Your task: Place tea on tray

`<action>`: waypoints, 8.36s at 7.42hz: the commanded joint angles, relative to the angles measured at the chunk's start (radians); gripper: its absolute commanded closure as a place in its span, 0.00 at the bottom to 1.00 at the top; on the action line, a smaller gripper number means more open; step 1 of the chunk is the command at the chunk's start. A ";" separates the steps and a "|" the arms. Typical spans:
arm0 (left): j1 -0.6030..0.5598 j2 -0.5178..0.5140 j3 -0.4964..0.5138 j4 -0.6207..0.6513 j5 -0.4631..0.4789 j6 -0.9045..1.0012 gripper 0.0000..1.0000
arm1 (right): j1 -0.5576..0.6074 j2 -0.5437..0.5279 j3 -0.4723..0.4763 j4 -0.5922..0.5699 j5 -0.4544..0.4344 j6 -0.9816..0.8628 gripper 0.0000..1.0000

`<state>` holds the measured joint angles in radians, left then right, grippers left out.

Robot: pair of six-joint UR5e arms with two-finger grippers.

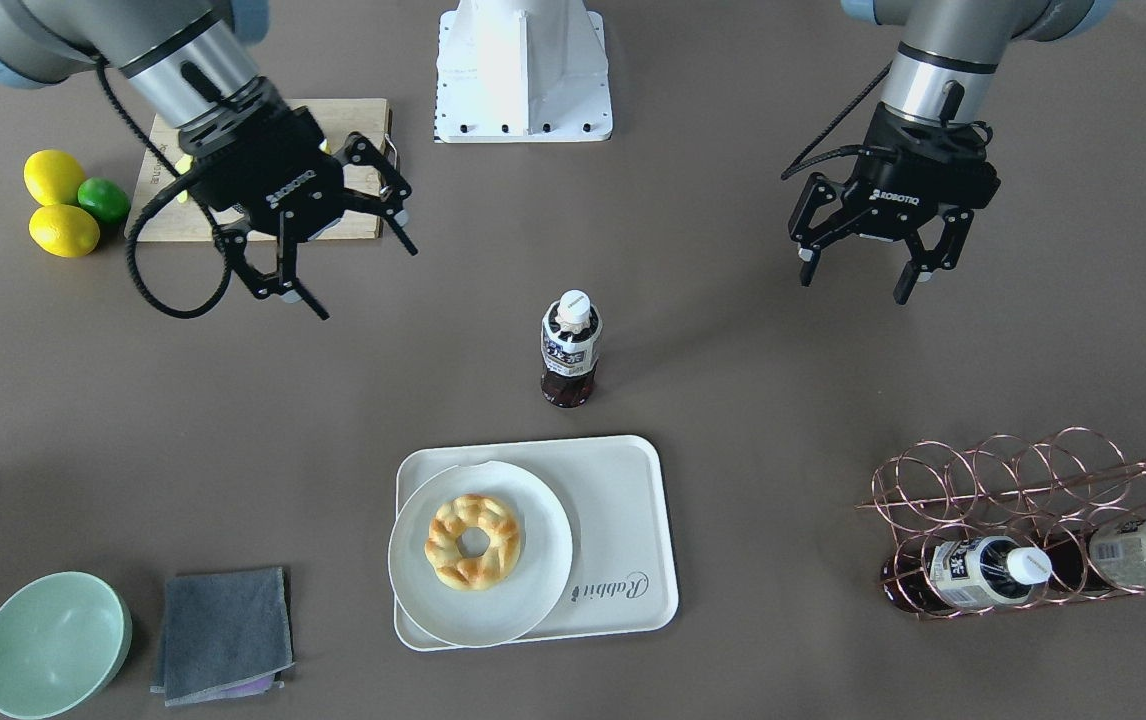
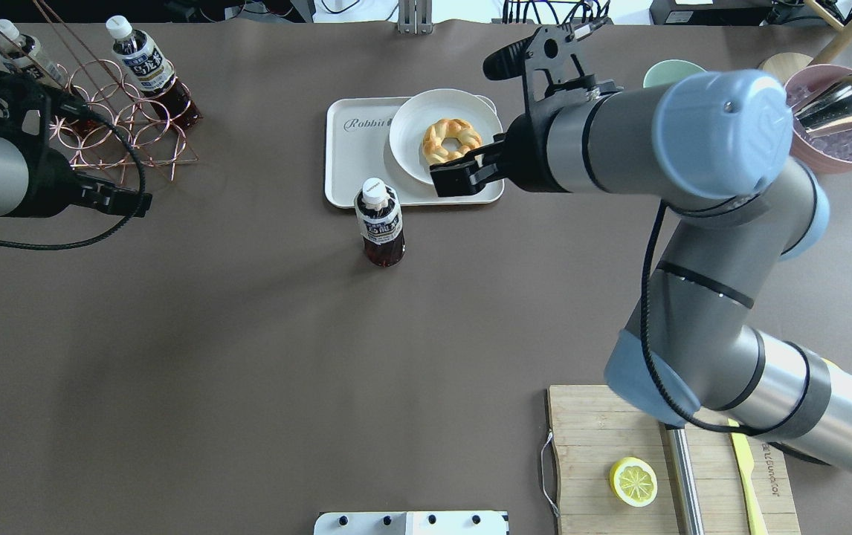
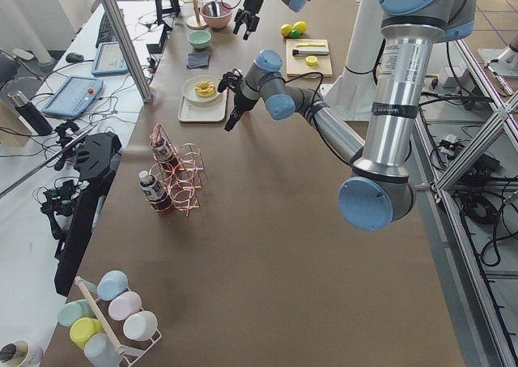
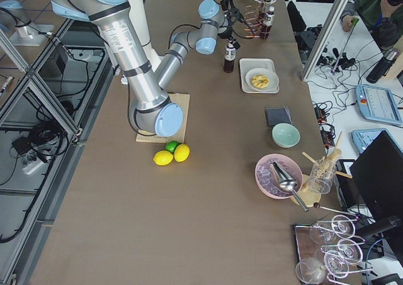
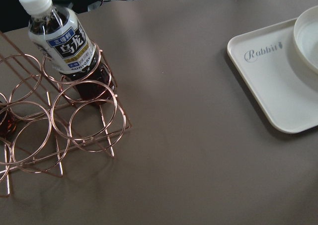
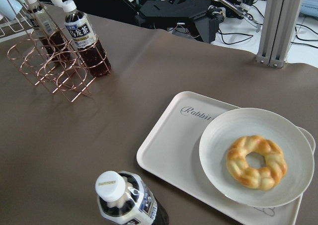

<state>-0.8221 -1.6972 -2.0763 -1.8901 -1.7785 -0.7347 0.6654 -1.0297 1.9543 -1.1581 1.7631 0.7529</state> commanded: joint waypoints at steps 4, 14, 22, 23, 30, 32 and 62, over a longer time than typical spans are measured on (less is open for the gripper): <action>-0.095 0.205 0.096 -0.274 -0.176 0.143 0.00 | -0.266 0.183 -0.098 -0.147 -0.428 0.144 0.02; -0.100 0.215 0.096 -0.274 -0.176 0.143 0.00 | -0.265 0.214 -0.314 0.095 -0.556 0.126 0.22; -0.101 0.208 0.099 -0.274 -0.176 0.143 0.00 | -0.265 0.215 -0.334 0.093 -0.573 0.111 0.59; -0.101 0.206 0.099 -0.273 -0.176 0.143 0.00 | -0.265 0.212 -0.334 0.095 -0.571 0.099 0.88; -0.118 0.212 0.090 -0.273 -0.189 0.143 0.00 | -0.095 0.427 -0.543 0.098 -0.481 0.097 1.00; -0.179 0.214 0.094 -0.271 -0.281 0.143 0.00 | -0.076 0.528 -0.690 0.103 -0.465 0.103 1.00; -0.841 0.361 0.340 0.240 -0.588 1.026 0.00 | 0.868 -0.665 -0.307 -0.266 0.467 -0.714 0.00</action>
<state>-1.6687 -1.3302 -1.7377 -1.6481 -2.3671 0.2979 1.4140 -1.6997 1.6748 -1.3399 2.2131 0.2259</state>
